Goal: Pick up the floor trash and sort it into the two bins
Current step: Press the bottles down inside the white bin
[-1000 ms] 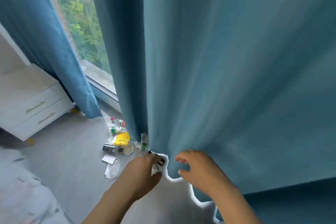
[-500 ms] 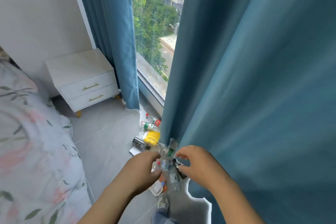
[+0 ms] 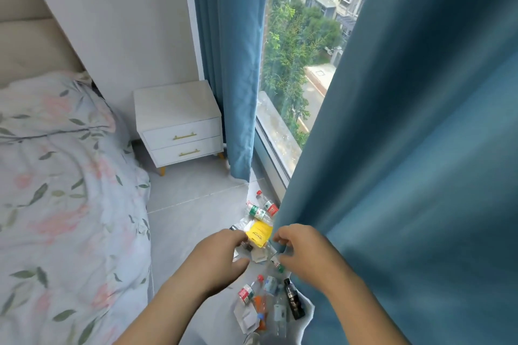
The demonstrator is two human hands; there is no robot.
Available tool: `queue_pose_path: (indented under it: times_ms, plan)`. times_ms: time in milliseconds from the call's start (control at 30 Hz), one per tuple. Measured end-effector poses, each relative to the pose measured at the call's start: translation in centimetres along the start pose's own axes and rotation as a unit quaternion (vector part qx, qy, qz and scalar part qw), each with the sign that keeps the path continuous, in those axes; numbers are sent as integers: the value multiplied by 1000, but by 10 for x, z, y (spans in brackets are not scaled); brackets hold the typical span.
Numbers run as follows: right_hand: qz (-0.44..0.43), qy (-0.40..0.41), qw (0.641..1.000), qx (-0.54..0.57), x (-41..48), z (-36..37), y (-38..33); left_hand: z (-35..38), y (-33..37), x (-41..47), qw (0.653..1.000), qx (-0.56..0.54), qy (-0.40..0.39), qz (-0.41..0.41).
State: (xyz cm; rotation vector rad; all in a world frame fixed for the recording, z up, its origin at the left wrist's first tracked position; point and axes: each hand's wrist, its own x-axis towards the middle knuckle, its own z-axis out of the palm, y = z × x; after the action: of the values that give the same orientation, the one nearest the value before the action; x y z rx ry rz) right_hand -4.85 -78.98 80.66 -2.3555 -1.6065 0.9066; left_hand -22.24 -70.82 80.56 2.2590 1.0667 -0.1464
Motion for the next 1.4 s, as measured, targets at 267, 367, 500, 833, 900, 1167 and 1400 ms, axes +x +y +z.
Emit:
queue_pose_path:
  times_ms: [267,367,500,833,900,1167,1400]
  plan:
    - [-36,-28,999,-25,59,-6,-24,-29,-39,36,999,-19,9,-41]
    - [-40,-27,998,-27,85,-6,-41,-47,-62,53,998,-28,6,-47]
    - [-35,-23,999,-27,127,0,-72,-85,-105,76,999,-33,6,-42]
    - [3,3,1000,-19,215,5,-165,-183,-207,123,1000,8,-10,5]
    - [11,12,1000,-20,226,4,-171,-192,-217,131,1000,3,-10,8]
    - [43,17,999,-10,274,-6,-173,-222,-248,183,999,-2,-25,21]
    - [54,37,998,18,351,-20,-162,-257,-252,267,997,50,-42,43]
